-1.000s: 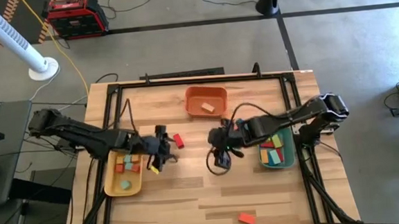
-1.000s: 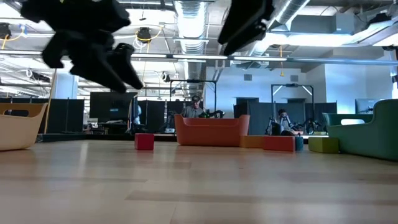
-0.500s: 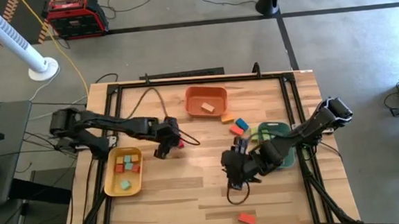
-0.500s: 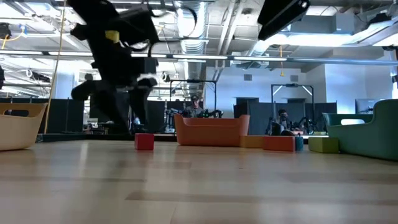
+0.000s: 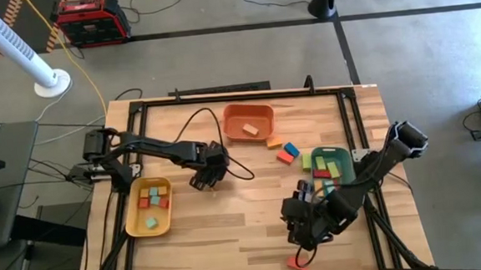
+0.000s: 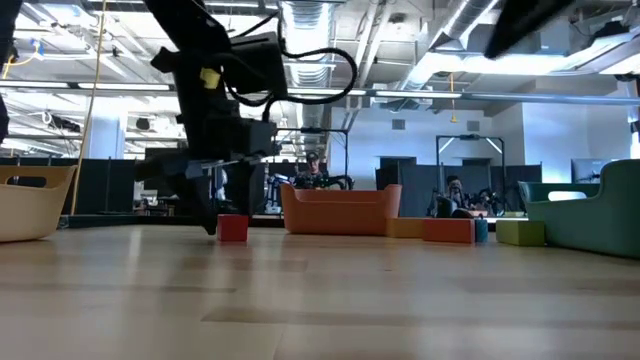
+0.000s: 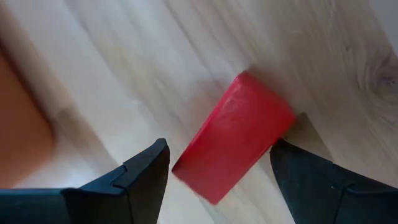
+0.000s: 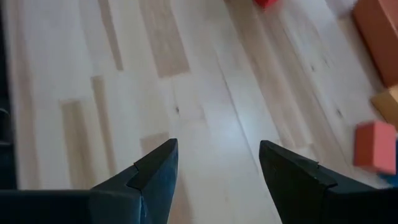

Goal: Sort blocks by size
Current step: Put the large red block into the orange bin

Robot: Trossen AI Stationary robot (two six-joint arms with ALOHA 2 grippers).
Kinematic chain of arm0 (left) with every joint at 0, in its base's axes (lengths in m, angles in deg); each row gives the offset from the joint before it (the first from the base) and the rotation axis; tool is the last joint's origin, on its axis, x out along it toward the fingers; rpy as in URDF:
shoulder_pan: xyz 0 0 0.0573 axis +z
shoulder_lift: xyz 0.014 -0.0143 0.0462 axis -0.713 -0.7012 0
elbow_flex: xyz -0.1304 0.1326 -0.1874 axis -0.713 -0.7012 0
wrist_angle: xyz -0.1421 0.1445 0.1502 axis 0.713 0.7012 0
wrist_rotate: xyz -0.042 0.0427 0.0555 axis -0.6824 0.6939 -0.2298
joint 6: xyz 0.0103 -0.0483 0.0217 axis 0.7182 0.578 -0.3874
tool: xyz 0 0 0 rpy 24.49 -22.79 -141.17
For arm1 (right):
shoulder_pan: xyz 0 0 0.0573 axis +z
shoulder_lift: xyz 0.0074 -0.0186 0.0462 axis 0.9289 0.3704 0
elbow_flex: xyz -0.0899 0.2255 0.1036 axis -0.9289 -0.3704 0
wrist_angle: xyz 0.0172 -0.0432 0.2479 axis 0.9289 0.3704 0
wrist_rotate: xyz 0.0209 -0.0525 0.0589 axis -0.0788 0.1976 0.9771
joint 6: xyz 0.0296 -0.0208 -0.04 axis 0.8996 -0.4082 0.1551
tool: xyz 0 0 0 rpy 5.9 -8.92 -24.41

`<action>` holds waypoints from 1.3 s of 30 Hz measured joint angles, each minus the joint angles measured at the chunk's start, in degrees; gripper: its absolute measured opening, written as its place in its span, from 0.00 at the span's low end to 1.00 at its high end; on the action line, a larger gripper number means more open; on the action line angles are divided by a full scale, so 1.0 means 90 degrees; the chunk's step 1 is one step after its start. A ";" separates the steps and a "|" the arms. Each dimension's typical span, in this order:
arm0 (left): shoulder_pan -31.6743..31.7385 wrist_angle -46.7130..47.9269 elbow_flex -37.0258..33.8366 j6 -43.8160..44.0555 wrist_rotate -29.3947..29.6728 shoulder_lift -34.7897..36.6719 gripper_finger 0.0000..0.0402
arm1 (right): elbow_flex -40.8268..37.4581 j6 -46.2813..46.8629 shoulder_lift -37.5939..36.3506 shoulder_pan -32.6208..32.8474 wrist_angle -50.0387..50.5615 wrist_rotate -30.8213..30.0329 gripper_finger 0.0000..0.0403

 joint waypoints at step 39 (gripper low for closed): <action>0.1101 -0.0379 0.2557 -0.1017 -0.1014 -0.0510 0.32 | -0.0460 0.3164 0.0200 0.2027 -0.0382 -0.0980 0.63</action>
